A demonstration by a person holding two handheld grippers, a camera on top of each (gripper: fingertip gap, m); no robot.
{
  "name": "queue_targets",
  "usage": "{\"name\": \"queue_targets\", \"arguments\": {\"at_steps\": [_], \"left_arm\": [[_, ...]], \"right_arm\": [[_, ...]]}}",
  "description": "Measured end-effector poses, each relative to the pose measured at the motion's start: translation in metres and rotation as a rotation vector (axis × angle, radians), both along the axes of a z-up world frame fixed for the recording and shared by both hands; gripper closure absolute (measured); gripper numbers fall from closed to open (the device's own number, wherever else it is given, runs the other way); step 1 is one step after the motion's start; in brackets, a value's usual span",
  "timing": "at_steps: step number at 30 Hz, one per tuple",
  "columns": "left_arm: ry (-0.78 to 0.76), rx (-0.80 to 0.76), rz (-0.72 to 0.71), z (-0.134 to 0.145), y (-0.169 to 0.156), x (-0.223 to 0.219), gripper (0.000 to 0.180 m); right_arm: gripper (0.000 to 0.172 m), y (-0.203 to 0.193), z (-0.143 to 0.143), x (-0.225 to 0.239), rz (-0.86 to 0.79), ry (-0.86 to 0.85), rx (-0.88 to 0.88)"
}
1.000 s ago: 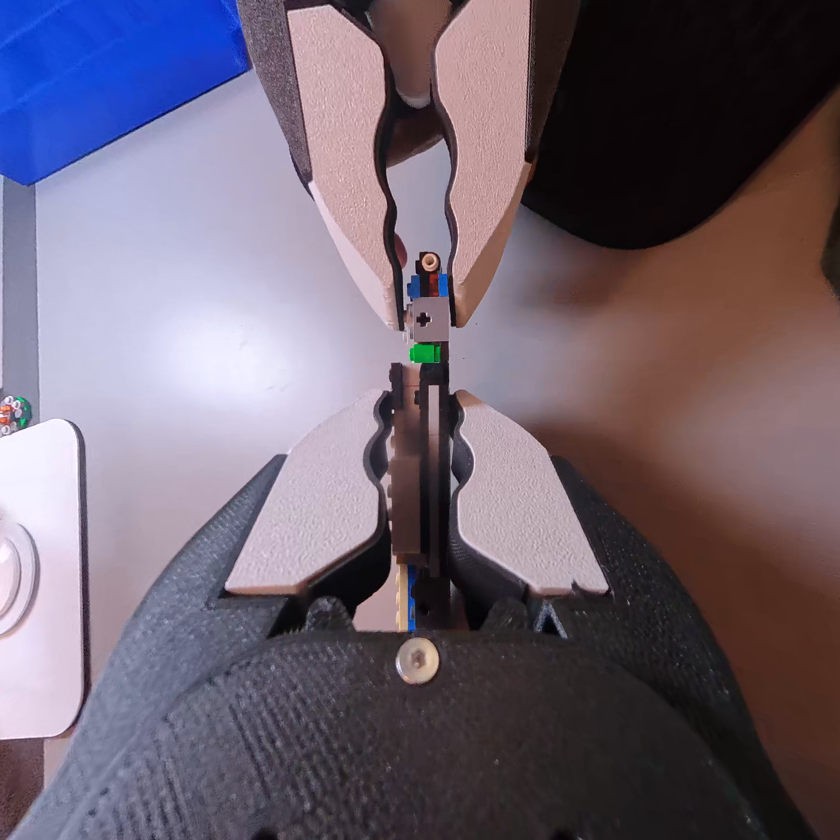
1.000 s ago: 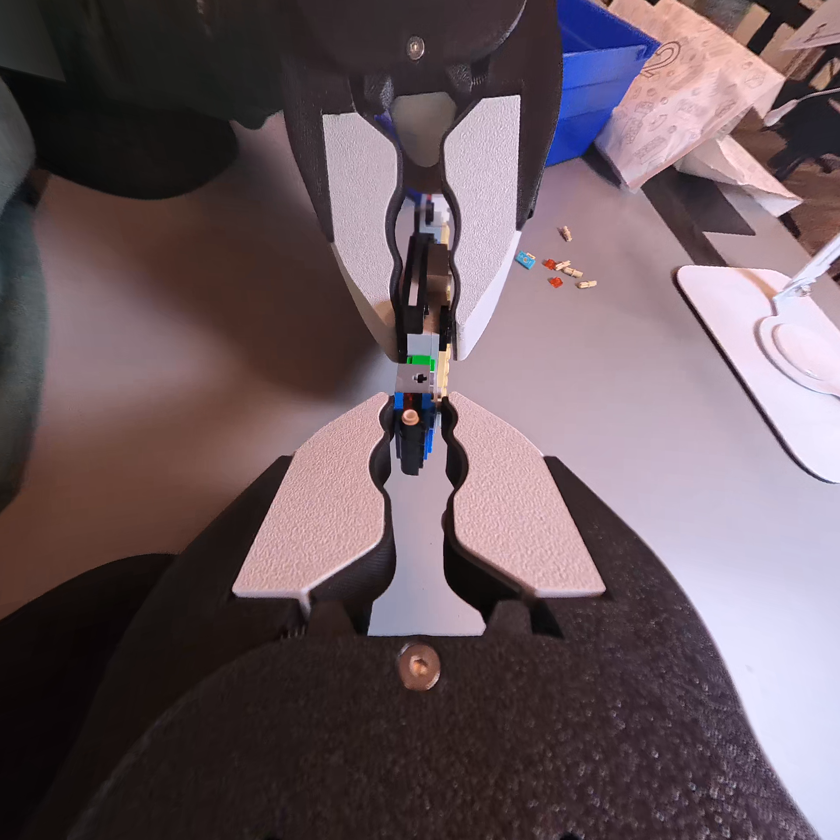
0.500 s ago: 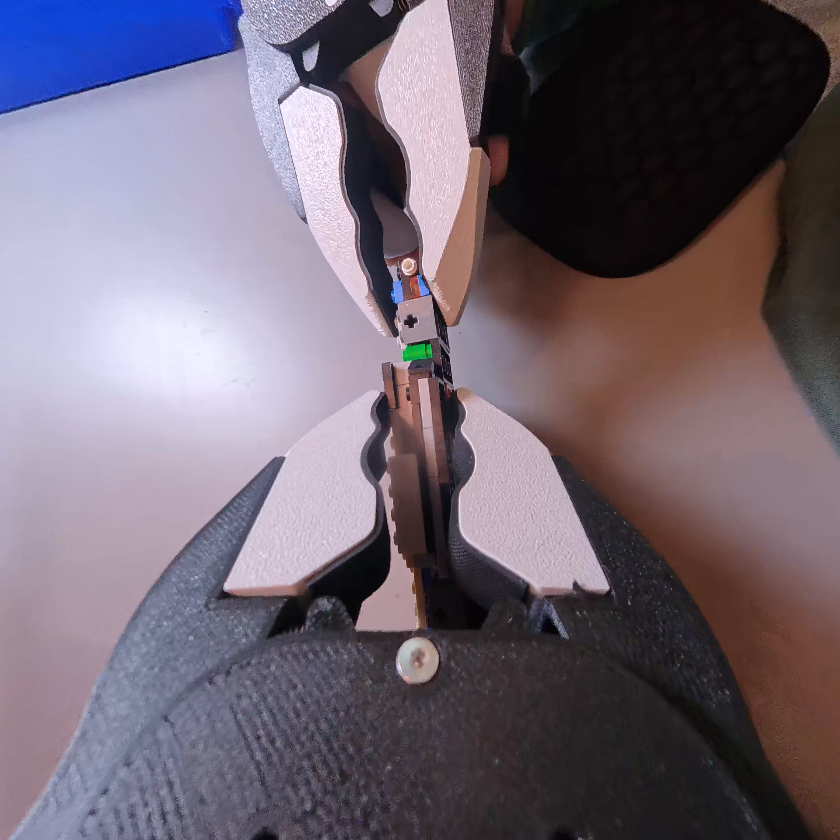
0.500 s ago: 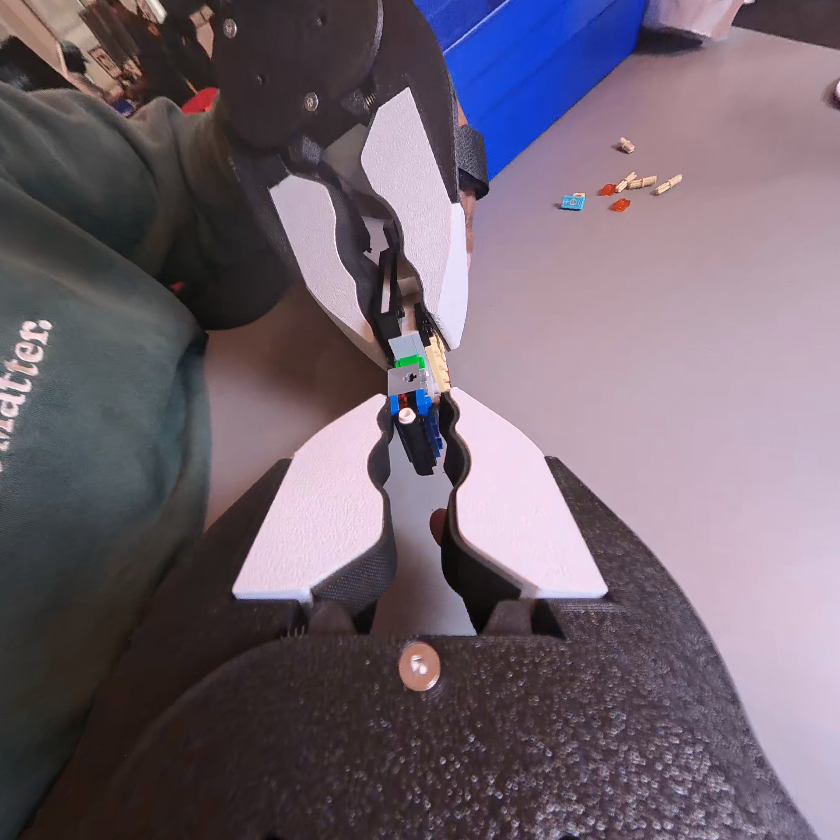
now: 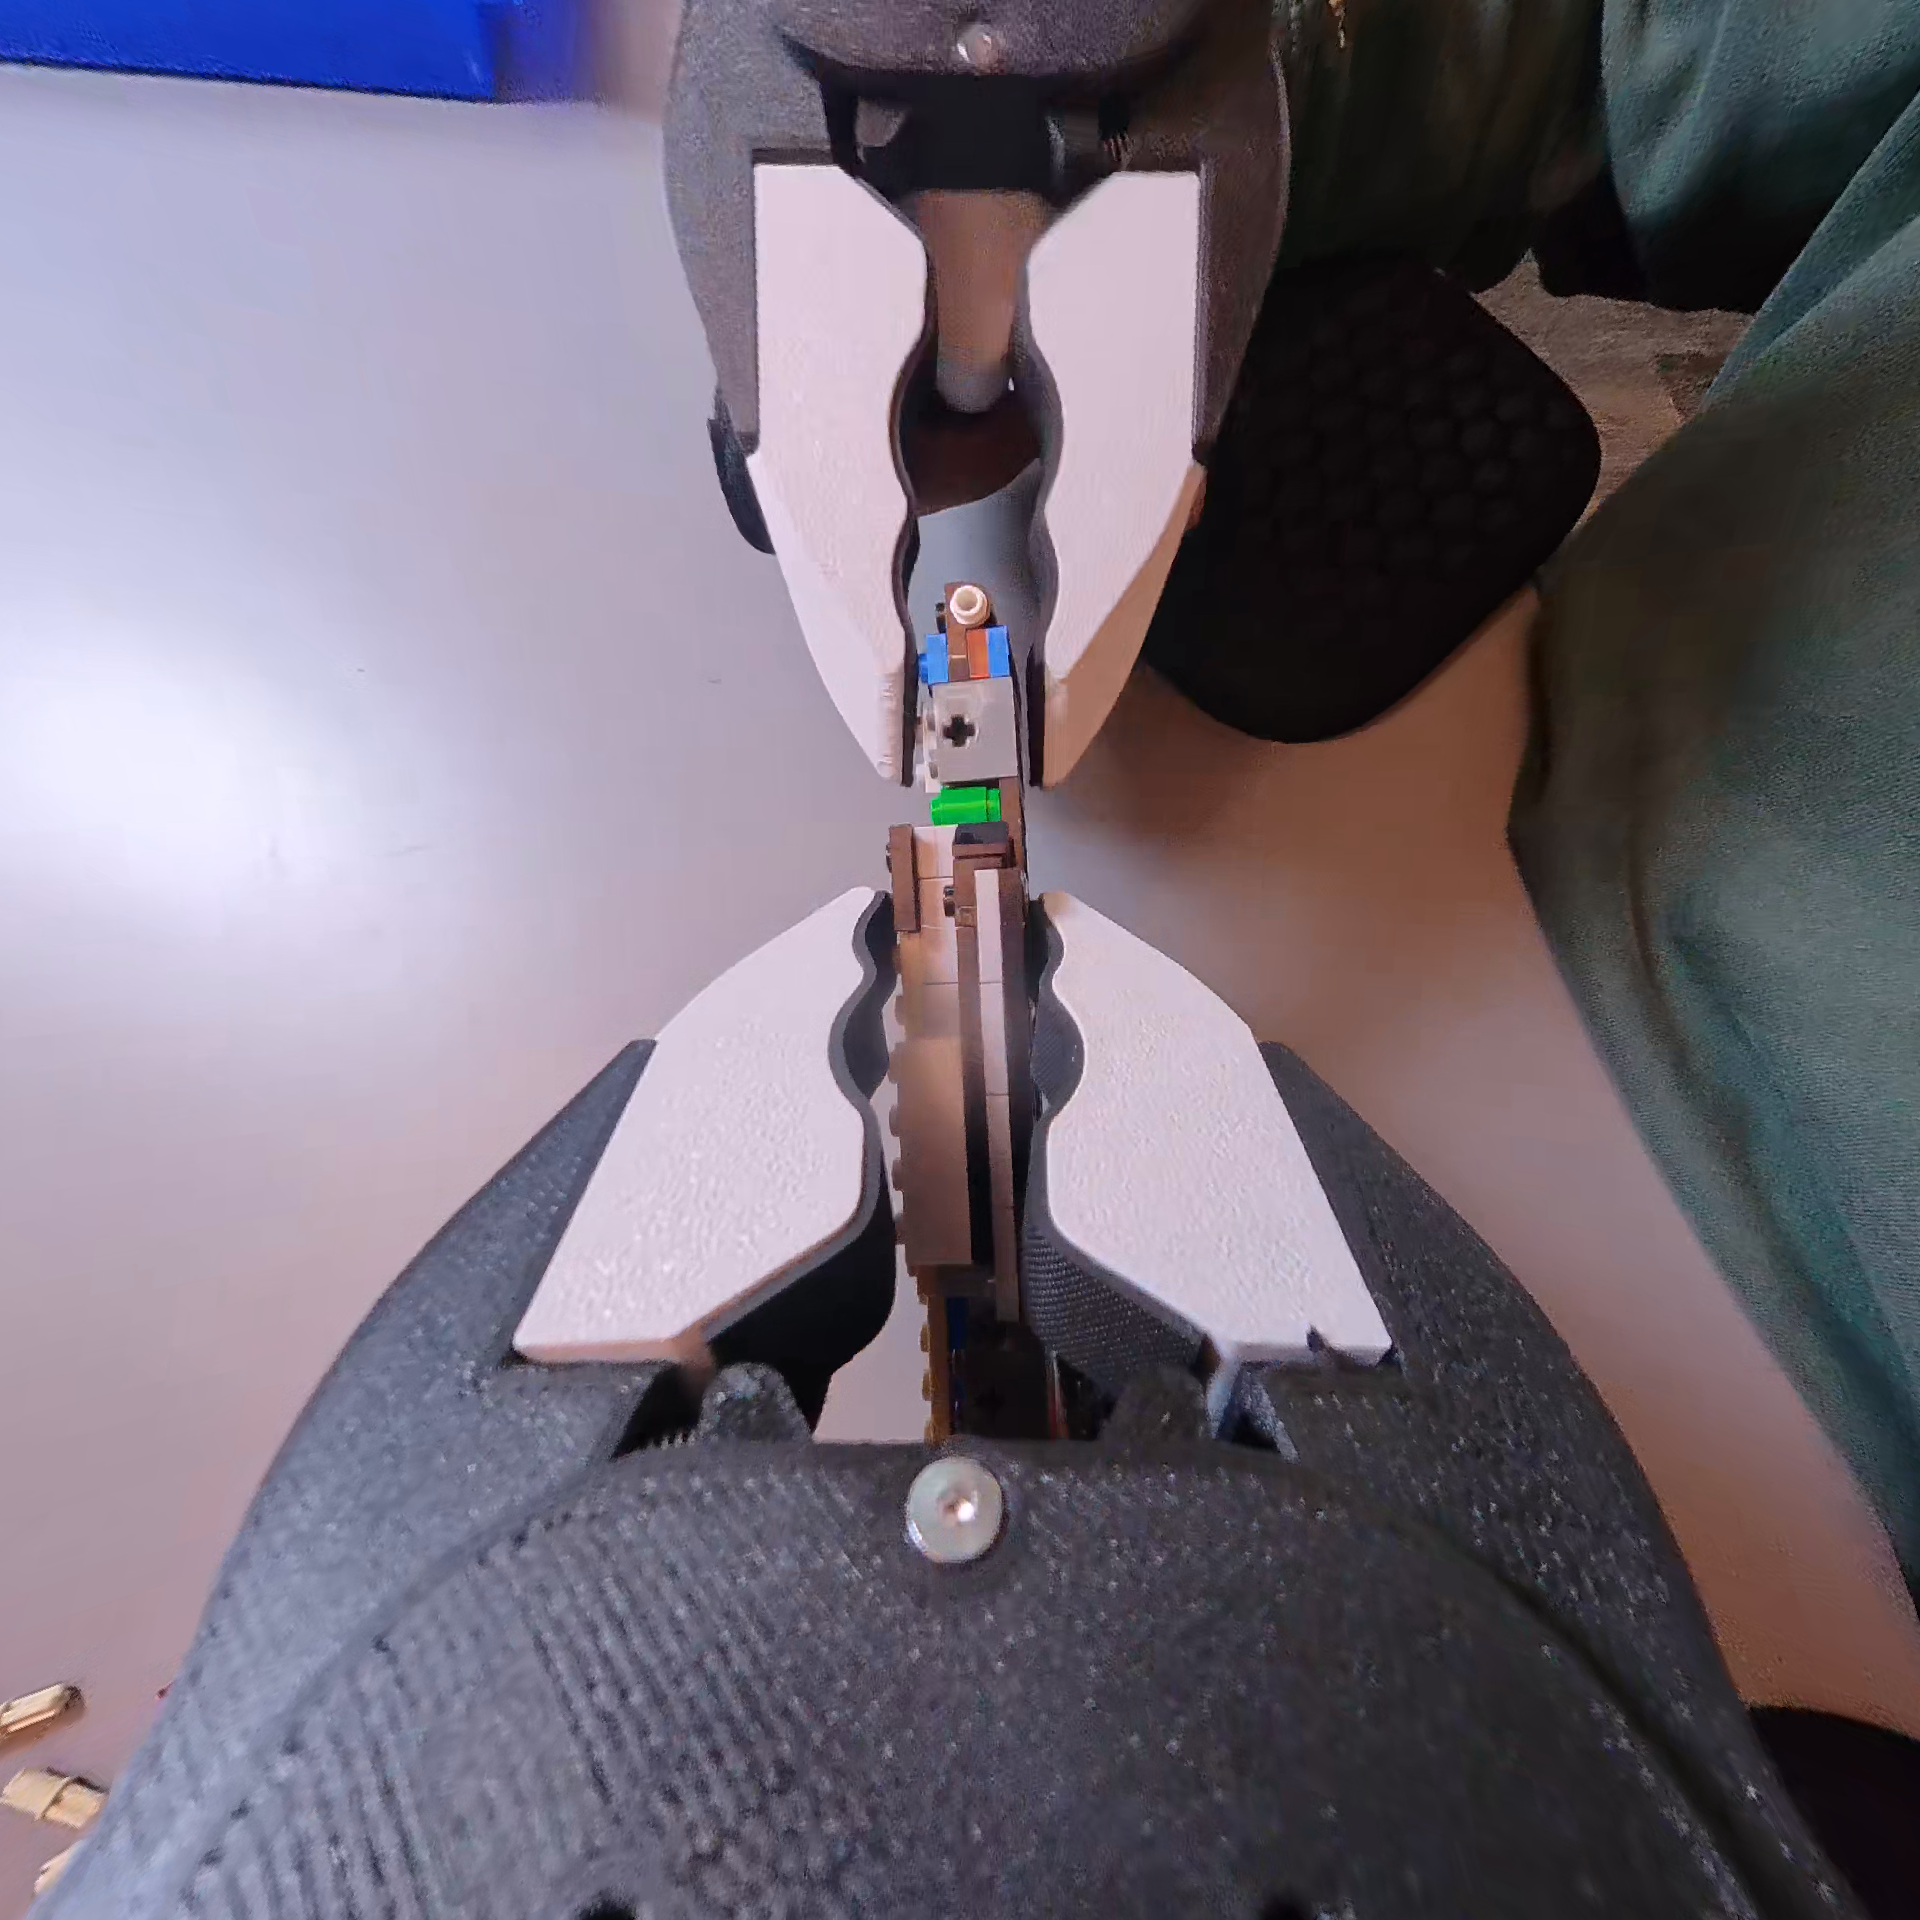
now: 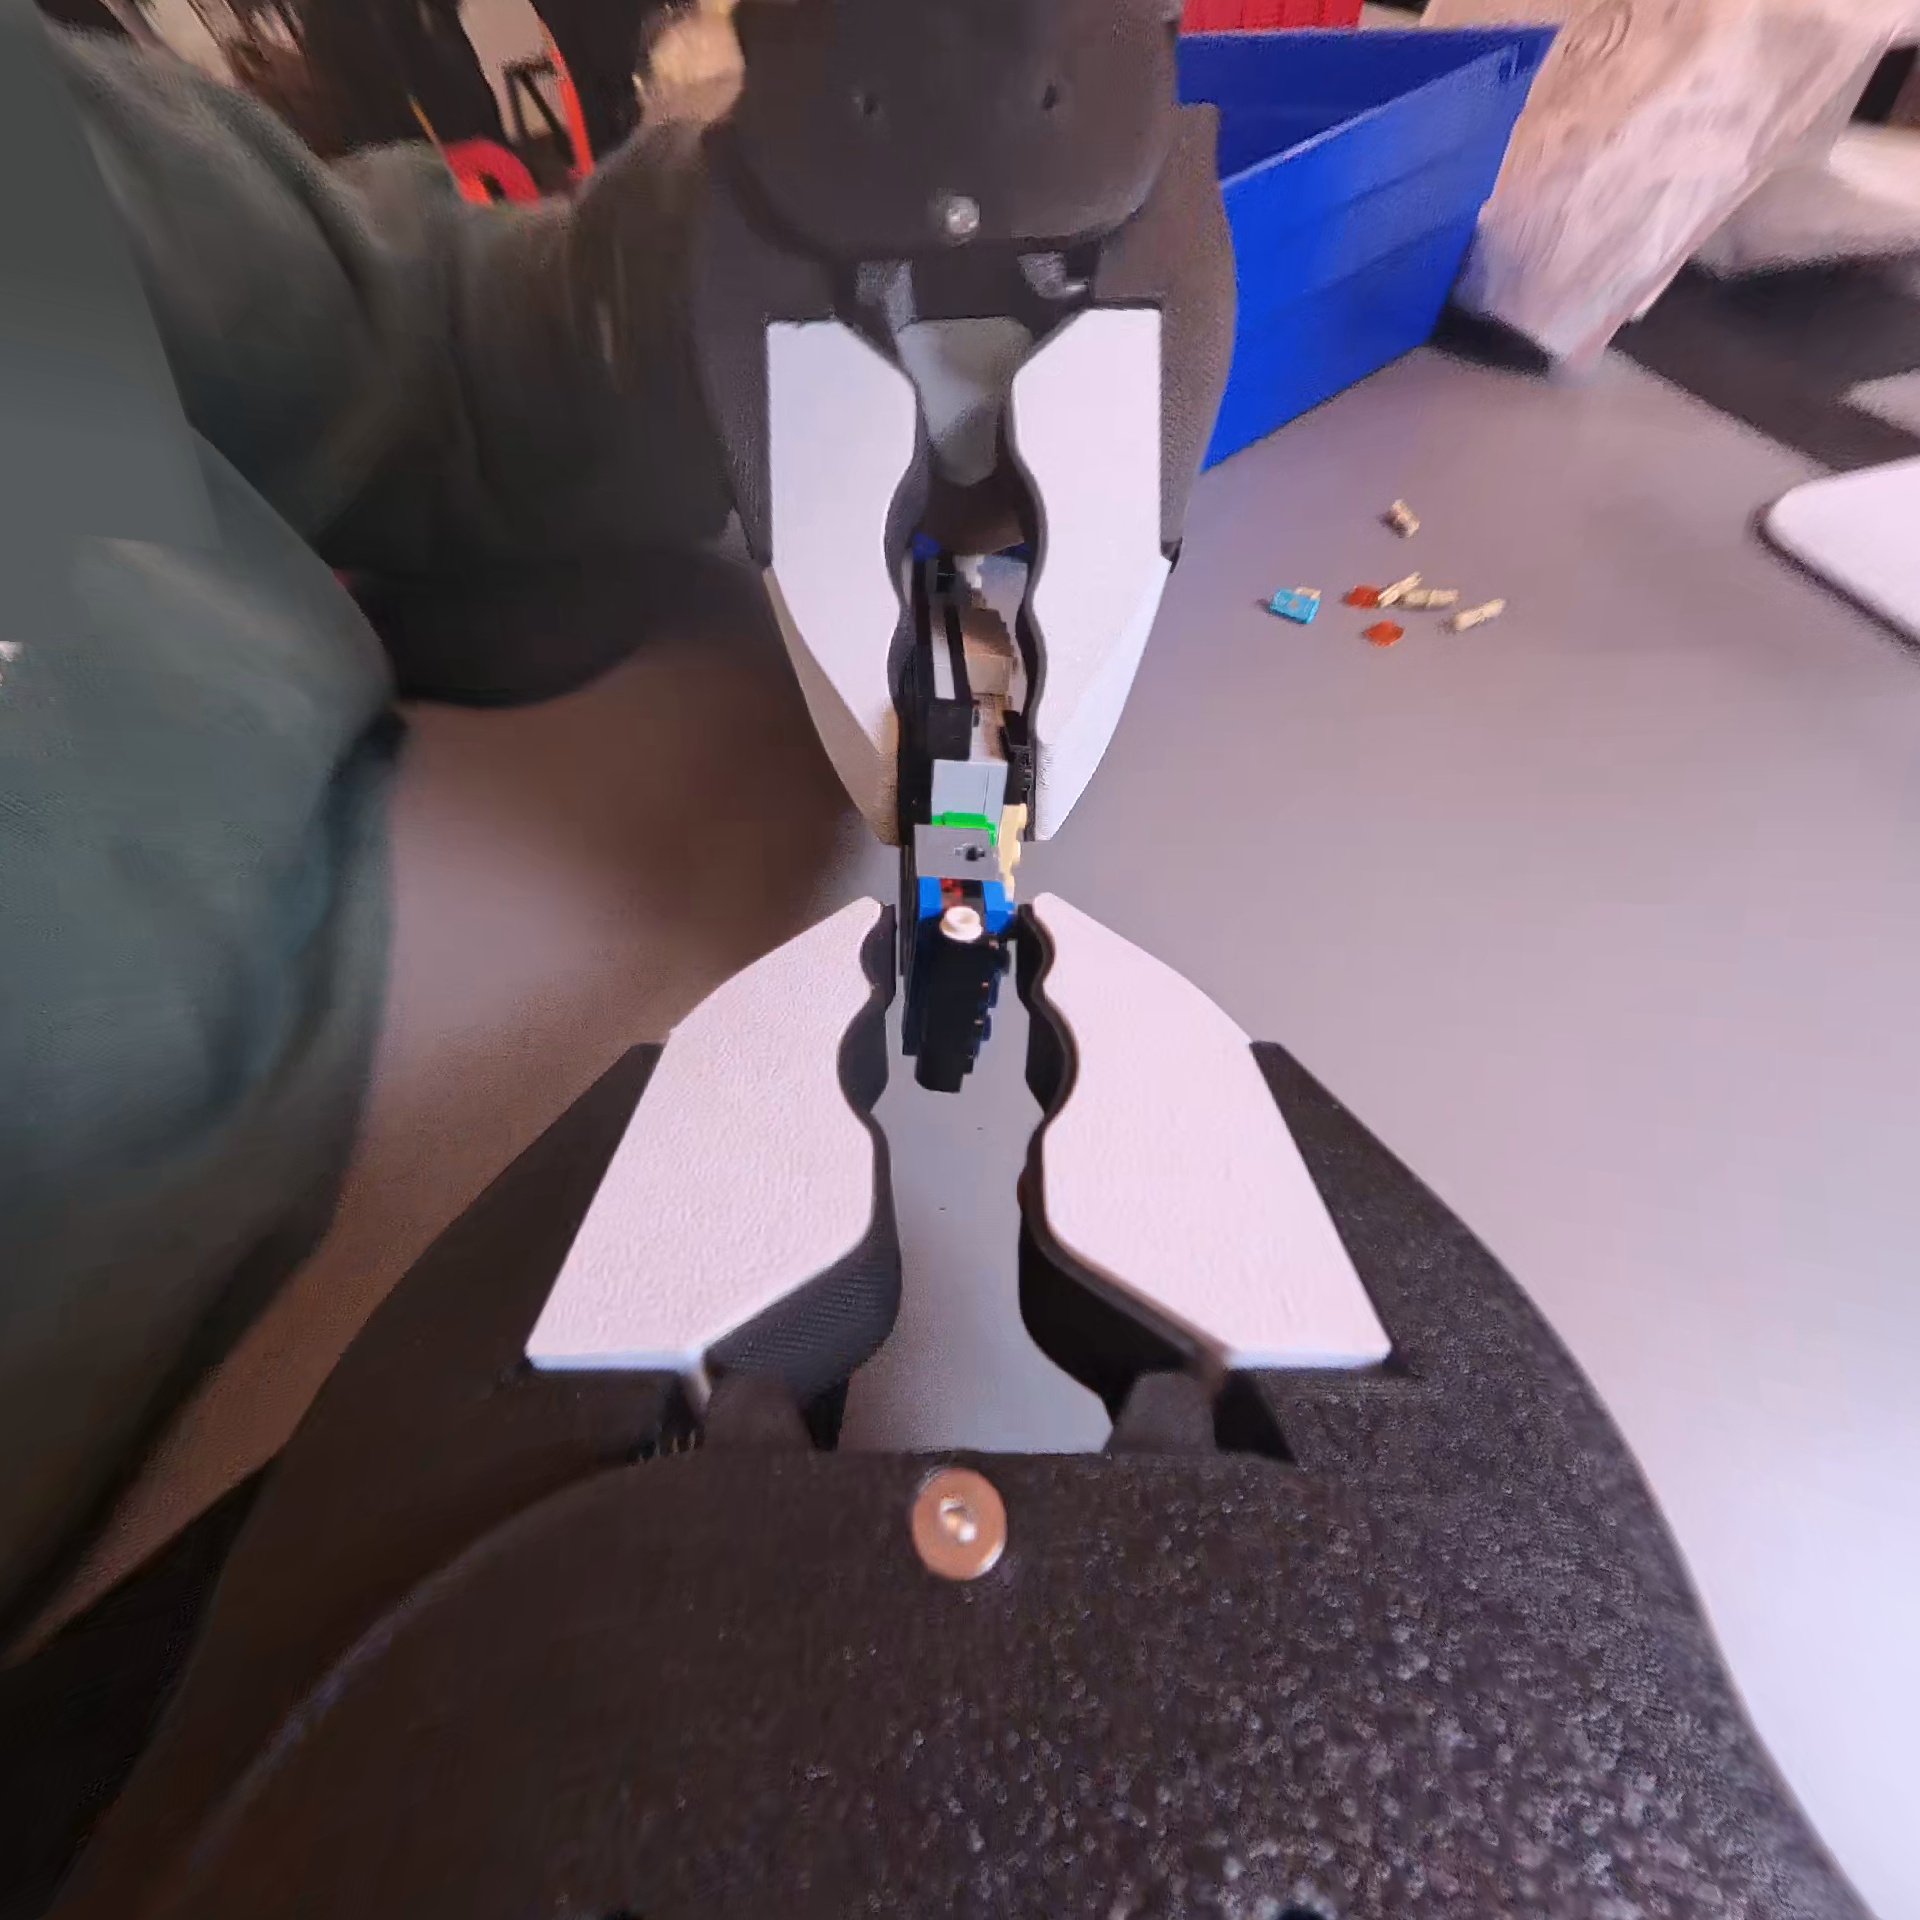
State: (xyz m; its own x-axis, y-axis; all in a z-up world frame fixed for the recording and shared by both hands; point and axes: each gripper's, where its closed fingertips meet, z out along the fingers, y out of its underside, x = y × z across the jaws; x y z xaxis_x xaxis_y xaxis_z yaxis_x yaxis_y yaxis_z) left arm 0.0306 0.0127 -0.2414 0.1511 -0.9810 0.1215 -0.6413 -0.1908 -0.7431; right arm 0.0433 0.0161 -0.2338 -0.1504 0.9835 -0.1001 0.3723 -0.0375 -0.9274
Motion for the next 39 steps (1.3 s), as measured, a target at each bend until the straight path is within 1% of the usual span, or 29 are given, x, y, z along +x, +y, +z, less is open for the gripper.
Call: {"name": "queue_targets", "arguments": {"at_steps": [2,4,7,10,12,14,19,20,22,26,32,37,39], "left_arm": [[0.017,0.038,-0.008,0.002,-0.002,0.001,0.156],[0.054,0.123,-0.019,0.005,-0.003,0.001,0.156],[0.112,0.286,-0.023,0.011,-0.004,0.002,0.156],[0.151,0.465,-0.019,0.016,-0.002,0.003,0.156],[0.169,0.547,-0.008,0.016,-0.001,0.002,0.156],[0.186,0.605,0.009,0.011,0.0,-0.002,0.156],[0.246,0.68,0.008,-0.001,-0.001,-0.005,0.156],[0.251,0.681,0.008,-0.001,-0.001,-0.005,0.156],[0.247,0.675,0.005,-0.002,-0.002,-0.005,0.156],[0.207,0.588,-0.025,-0.003,-0.009,-0.004,0.156],[0.15,0.461,-0.059,-0.003,-0.018,-0.001,0.156],[0.146,0.358,-0.089,-0.004,-0.02,0.0,0.156],[0.142,0.322,-0.094,-0.004,-0.02,0.0,0.156]], "right_arm": [[0.15,-0.002,0.002,-0.002,-0.006,0.027,0.197],[0.15,-0.006,0.007,-0.002,-0.004,0.078,0.373],[0.15,-0.01,0.017,0.0,-0.002,0.148,0.538],[0.15,-0.01,0.021,0.001,-0.022,0.165,0.693],[0.151,-0.01,0.021,0.002,-0.027,0.154,0.751],[0.151,-0.011,0.019,0.003,-0.027,0.135,0.763],[0.15,-0.013,0.006,-0.003,-0.008,0.044,0.798],[0.154,-0.014,0.004,-0.003,-0.002,0.034,0.827],[0.154,-0.017,0.003,-0.003,0.006,0.031,0.898],[0.154,-0.025,0.004,-0.003,0.042,0.047,1.031],[0.155,-0.033,0.005,-0.002,0.098,0.079,1.134],[0.154,-0.034,0.004,-0.001,0.112,0.093,1.153],[0.154,-0.034,0.005,-0.001,0.107,0.103,1.095]]}}
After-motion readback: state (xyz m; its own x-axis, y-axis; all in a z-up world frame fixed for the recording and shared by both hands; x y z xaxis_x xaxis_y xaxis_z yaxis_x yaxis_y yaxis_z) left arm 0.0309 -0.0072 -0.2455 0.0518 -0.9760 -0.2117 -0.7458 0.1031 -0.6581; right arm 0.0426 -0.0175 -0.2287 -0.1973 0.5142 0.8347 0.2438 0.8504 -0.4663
